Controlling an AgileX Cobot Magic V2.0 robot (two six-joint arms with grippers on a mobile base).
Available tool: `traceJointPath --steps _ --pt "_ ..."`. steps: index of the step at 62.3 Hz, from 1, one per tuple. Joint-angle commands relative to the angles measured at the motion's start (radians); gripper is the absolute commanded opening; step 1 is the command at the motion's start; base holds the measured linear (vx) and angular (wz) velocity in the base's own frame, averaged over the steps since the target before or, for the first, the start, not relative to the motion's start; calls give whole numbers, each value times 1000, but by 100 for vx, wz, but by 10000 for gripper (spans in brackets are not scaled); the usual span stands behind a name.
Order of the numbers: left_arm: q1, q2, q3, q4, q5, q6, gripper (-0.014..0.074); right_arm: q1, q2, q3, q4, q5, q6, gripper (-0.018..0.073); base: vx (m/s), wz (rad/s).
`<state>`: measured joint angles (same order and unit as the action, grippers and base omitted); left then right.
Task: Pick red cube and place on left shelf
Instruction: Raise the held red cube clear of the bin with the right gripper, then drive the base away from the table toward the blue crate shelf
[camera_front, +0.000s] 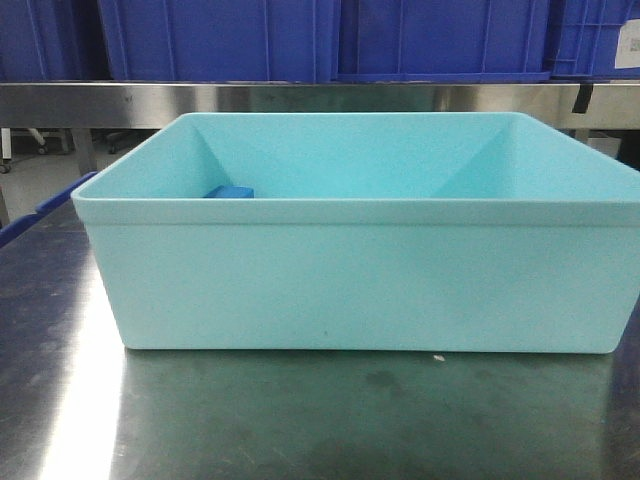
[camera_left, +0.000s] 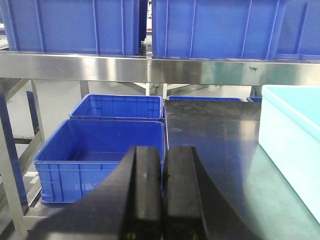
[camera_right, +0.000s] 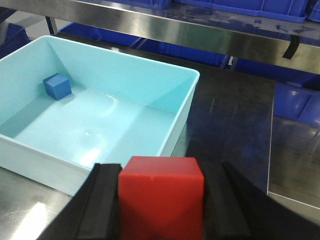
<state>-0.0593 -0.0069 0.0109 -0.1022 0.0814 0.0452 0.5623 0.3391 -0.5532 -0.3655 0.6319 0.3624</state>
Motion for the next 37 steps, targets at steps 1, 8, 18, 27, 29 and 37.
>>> traceJointPath --steps 1,8,18,27,29,37 --pt "-1 -12 24 -4 -89 -5 102 -6 5 -26 -36 -69 -5 158 0 0" --pt "-1 -12 24 -4 -89 -5 102 -6 5 -26 -38 -66 -5 158 0 0" --pt "-1 -12 24 -4 -89 -5 101 -6 5 -26 -38 -66 -5 158 -2 12" --pt "-1 -12 24 -4 -89 -5 102 -6 5 -26 -38 -66 -5 158 0 0" --pt "-1 -12 24 -4 -89 -5 102 -6 5 -26 -38 -66 -5 158 -5 29" --pt "-1 -12 24 -4 -89 -5 102 -6 5 -26 -38 -66 -5 158 -3 16"
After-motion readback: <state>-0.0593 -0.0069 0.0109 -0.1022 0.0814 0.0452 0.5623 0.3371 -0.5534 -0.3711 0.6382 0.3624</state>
